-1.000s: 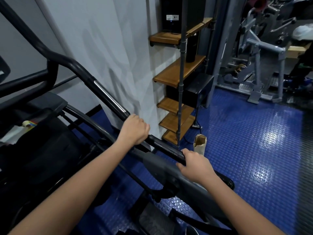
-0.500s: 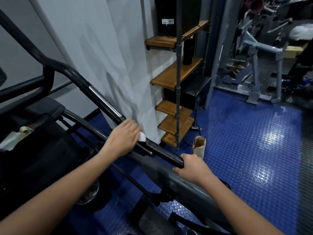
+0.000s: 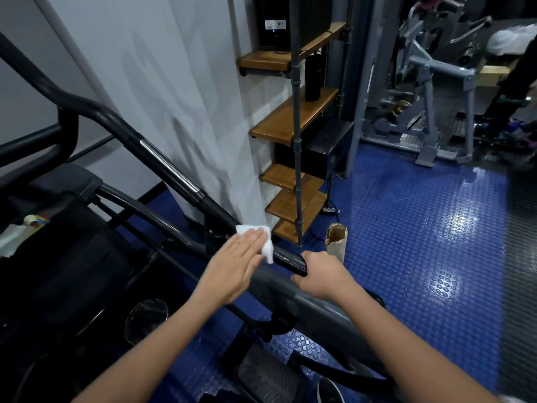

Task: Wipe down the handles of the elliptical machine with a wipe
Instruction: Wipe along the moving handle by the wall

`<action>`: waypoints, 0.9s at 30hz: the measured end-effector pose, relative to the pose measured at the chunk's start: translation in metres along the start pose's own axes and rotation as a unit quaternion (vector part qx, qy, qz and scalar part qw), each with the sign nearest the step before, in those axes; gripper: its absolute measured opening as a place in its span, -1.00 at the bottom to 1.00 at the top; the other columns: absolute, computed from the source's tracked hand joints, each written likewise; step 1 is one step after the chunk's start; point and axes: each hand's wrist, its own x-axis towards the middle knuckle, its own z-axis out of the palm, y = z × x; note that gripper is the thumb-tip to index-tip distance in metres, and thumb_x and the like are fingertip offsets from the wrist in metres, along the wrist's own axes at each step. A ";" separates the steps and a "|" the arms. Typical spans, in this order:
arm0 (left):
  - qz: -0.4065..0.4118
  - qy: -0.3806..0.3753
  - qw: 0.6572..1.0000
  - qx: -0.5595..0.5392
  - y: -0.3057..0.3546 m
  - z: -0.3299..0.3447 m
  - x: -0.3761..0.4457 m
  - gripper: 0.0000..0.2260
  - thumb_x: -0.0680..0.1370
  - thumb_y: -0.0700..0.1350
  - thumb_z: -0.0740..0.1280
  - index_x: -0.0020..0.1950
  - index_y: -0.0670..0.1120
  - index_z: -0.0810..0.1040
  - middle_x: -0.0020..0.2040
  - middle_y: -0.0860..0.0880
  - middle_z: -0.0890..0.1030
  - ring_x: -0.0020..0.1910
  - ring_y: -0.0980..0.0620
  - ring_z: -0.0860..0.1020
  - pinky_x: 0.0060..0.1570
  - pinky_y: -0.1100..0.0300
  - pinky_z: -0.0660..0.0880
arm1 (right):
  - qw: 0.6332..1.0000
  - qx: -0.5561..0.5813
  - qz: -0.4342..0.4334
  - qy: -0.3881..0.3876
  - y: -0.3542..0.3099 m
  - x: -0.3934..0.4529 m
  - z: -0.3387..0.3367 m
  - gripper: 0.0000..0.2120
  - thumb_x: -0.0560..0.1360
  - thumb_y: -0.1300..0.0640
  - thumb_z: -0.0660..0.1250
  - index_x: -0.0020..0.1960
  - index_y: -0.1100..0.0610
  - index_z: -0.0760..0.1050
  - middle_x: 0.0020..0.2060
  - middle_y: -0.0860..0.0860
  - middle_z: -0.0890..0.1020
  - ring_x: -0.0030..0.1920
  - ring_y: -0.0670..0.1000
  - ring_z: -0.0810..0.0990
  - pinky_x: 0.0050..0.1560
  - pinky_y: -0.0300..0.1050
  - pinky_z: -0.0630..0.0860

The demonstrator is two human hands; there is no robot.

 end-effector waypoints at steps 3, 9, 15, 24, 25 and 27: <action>-0.004 -0.001 0.996 0.091 -0.039 -0.009 0.004 -0.51 0.71 0.09 -0.19 0.62 -0.03 0.04 0.62 0.04 0.07 0.60 0.14 -0.03 0.56 0.06 0.03 | 1.000 -0.002 -0.006 -0.003 0.000 -0.001 -0.001 -0.77 0.46 -0.12 0.35 -0.03 0.00 0.45 -0.20 -0.04 0.58 -0.19 0.00 0.59 -0.16 -0.04 0.59; -0.157 0.057 0.985 0.041 -0.004 0.012 0.011 -0.51 0.72 0.07 -0.16 0.62 -0.08 -0.02 0.63 0.00 -0.04 0.60 0.11 -0.14 0.58 0.03 -0.01 | 1.000 -0.008 -0.002 0.007 0.000 -0.002 0.001 -0.75 0.45 -0.15 0.34 -0.03 0.00 0.45 -0.19 -0.04 0.58 -0.18 0.02 0.59 -0.13 0.00 0.61; -0.270 0.095 0.880 -0.378 0.088 0.025 0.002 -0.49 0.71 0.11 -0.10 0.62 0.03 -0.18 0.60 0.18 -0.21 0.54 0.33 -0.21 0.57 0.14 -0.14 | 1.000 -0.013 -0.002 0.014 -0.001 -0.003 0.002 -0.74 0.44 -0.13 0.34 -0.04 0.03 0.43 -0.19 -0.01 0.59 -0.17 0.07 0.60 -0.13 0.01 0.60; -0.588 0.136 0.525 -0.600 0.084 -0.010 0.061 -0.41 0.61 0.21 -0.01 0.45 -0.14 0.38 0.35 -0.07 0.49 0.27 -0.12 0.47 0.28 0.06 0.34 | 1.000 -0.008 0.001 0.005 -0.001 -0.001 0.001 -0.77 0.43 -0.09 0.34 -0.03 0.01 0.43 -0.18 -0.02 0.57 -0.15 0.07 0.59 -0.14 0.01 0.60; -0.603 0.170 0.471 -0.621 0.067 -0.010 0.069 -0.51 0.64 0.13 0.03 0.34 -0.18 0.47 0.22 -0.07 0.55 0.14 -0.10 0.52 0.18 0.11 0.40 | 1.000 -0.008 0.001 0.005 0.000 -0.001 0.001 -0.77 0.43 -0.10 0.34 -0.03 0.01 0.43 -0.19 -0.03 0.57 -0.16 0.06 0.59 -0.13 0.02 0.61; -0.589 0.221 0.410 -0.660 0.035 -0.012 0.076 -0.67 0.68 0.00 0.07 0.07 -0.17 0.54 -0.06 -0.06 0.59 -0.16 -0.02 0.55 -0.10 0.16 0.47 | 1.000 -0.010 0.000 0.005 0.000 0.000 0.002 -0.76 0.43 -0.12 0.33 -0.03 0.00 0.43 -0.20 -0.04 0.56 -0.18 0.04 0.59 -0.13 0.04 0.62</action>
